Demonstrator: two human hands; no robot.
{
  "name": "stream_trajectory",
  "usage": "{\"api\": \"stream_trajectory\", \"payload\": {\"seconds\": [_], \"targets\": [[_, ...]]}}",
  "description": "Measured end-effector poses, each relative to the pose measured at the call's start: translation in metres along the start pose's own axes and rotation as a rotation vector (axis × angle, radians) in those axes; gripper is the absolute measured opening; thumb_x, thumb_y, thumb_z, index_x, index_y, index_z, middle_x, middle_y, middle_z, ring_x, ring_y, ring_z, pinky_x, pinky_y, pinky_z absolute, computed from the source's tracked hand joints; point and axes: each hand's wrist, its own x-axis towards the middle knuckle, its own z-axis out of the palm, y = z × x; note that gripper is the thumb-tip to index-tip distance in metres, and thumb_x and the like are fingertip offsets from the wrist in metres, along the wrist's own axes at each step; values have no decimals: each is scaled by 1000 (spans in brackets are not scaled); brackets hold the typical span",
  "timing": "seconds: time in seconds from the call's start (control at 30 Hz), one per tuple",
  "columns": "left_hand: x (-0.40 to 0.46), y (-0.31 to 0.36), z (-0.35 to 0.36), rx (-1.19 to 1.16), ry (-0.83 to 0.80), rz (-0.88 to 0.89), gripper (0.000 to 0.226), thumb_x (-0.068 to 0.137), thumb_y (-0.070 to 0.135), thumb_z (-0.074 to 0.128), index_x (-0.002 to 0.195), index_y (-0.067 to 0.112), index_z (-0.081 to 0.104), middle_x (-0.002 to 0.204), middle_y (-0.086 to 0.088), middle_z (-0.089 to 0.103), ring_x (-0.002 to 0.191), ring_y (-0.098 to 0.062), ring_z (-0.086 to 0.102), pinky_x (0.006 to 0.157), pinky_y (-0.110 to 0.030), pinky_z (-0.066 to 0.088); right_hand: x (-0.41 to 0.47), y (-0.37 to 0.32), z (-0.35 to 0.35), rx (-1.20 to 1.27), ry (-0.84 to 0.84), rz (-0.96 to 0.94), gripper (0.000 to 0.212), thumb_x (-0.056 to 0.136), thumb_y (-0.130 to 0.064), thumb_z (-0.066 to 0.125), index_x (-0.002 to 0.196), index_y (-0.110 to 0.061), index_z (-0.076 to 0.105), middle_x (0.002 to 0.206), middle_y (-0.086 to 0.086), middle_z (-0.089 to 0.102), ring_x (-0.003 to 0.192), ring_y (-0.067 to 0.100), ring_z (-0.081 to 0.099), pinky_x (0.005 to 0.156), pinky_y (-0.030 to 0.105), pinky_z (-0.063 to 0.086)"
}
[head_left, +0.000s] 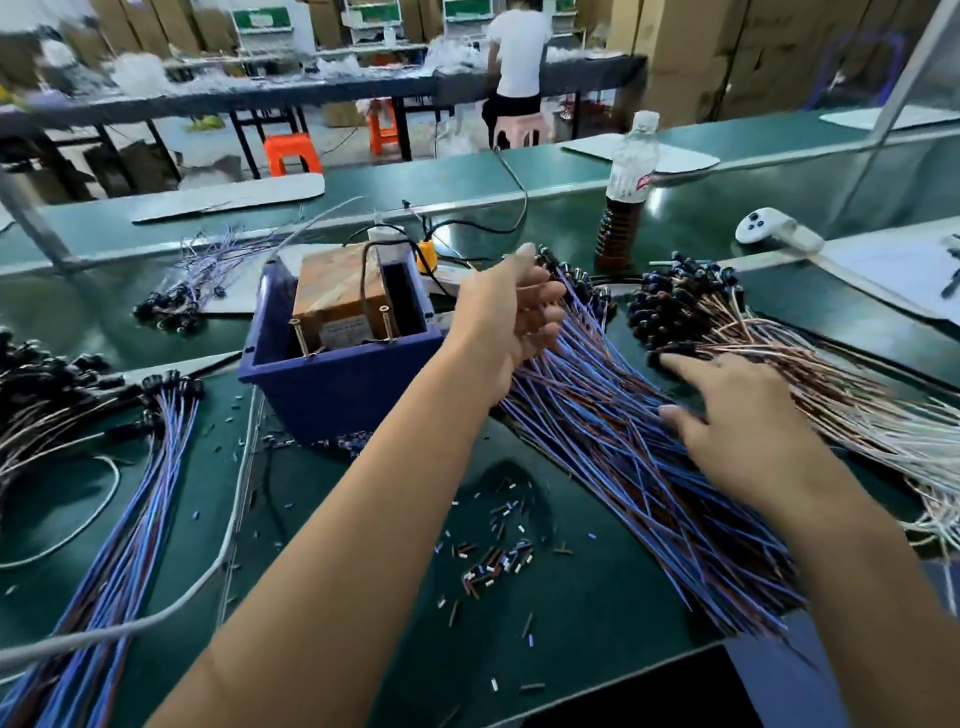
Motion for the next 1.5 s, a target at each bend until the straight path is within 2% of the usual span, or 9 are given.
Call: {"api": "stream_trajectory", "payload": {"seconds": [0.17,0.33,0.57,0.77,1.0,1.17,1.27,1.37,1.5], "targets": [[-57,-8,-85,412,-664,-77,15,101,23,55,99,8,60,97,-9,67,69,-16,62,44,-18,43,-39,-35,-36,158,90,-126,57,85,-54,62,137,-32,65,120,6,67,115,32,59,93,39,43],[-111,7,-169,679,-860,-182,14,94,12,62,101,0,64,91,-2,72,65,-10,64,44,-19,41,-51,-142,-3,254,-181,-391,27,95,-44,68,117,-30,72,101,-10,73,97,17,64,85,32,47],[-131,45,-247,1477,4,-219,18,92,6,59,86,8,76,75,-1,76,60,-11,69,52,-21,51,-60,-274,75,226,-400,-644,22,96,-32,63,108,-19,75,109,11,73,102,36,68,87,43,58],[-124,54,-275,1628,563,-133,22,79,7,58,91,11,76,92,-13,72,84,-33,63,70,-33,49,-59,-360,104,422,-411,-526,30,94,-25,62,71,-10,50,71,8,51,76,37,52,64,34,41],[-116,54,-296,1388,598,-153,24,81,3,51,85,7,74,82,-15,73,81,-36,71,72,-40,60,-43,-368,120,422,-462,-392,35,95,-25,65,69,-12,46,71,10,48,72,32,49,66,31,40],[-100,54,-297,1009,579,-230,28,102,14,52,94,-9,66,76,-24,72,51,-30,69,49,-36,59,-36,-353,107,960,-571,-281,18,94,-15,60,77,-9,56,68,17,53,59,25,51,59,48,57],[-90,51,-284,824,565,-213,46,107,36,50,85,-3,60,57,-15,64,34,-19,57,37,-22,47,-42,-345,99,1312,-747,-142,21,102,-7,54,81,-10,52,63,10,59,46,20,54,45,30,53],[-83,47,-269,680,553,-141,32,102,31,60,91,2,62,54,-5,59,30,-9,49,38,-17,45,-49,-329,91,1285,-750,-192,24,107,-19,56,85,-12,54,60,3,59,41,13,47,38,20,34],[-76,43,-245,258,575,-86,16,99,7,57,84,10,62,51,4,63,37,-7,56,40,-15,47,-43,-283,70,909,-668,-419,18,106,-17,57,88,-13,59,57,0,61,41,10,45,39,21,33]]}}
